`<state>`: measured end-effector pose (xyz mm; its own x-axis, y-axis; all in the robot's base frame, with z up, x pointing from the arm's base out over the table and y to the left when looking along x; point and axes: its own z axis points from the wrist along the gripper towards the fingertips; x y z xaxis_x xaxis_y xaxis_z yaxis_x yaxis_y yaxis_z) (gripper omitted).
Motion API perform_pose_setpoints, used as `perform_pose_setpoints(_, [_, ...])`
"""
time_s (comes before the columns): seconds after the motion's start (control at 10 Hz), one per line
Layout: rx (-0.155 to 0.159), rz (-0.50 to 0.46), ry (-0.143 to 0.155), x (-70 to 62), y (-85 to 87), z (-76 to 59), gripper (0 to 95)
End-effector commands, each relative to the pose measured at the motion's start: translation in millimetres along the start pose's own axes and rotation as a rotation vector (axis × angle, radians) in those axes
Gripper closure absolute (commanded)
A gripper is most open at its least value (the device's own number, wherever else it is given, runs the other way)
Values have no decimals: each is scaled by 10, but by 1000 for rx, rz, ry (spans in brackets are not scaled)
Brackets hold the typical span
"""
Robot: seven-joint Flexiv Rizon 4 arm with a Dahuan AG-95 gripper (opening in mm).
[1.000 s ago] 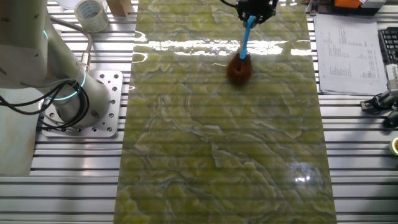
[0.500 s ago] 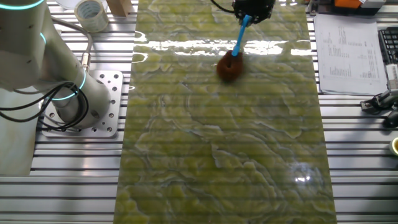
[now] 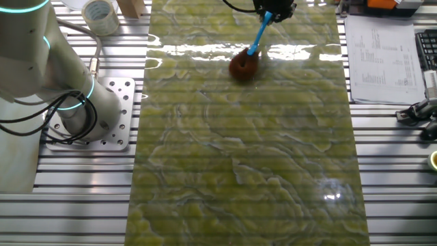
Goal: Scrub the table with a brush
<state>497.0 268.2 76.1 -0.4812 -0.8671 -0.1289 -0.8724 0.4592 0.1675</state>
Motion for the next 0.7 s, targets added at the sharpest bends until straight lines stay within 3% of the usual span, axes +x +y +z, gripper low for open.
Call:
perform_pose_setpoints(0.1, [-13, 97, -26, -14, 17, -11, 950])
perform_pose_setpoints(0.3, [-6, 80, -22, -13, 17, -11, 950])
perform_pose_setpoints(0.4, [4, 46, -5, -4, 12, -16, 950])
perform_pose_setpoints(0.5, [20, 26, 20, 11, 4, -24, 950])
perform_pose_setpoints(0.6, [54, -11, 65, 44, -17, -45, 950])
perform_pose_setpoints(0.7, [65, -47, 82, 80, -58, -80, 950])
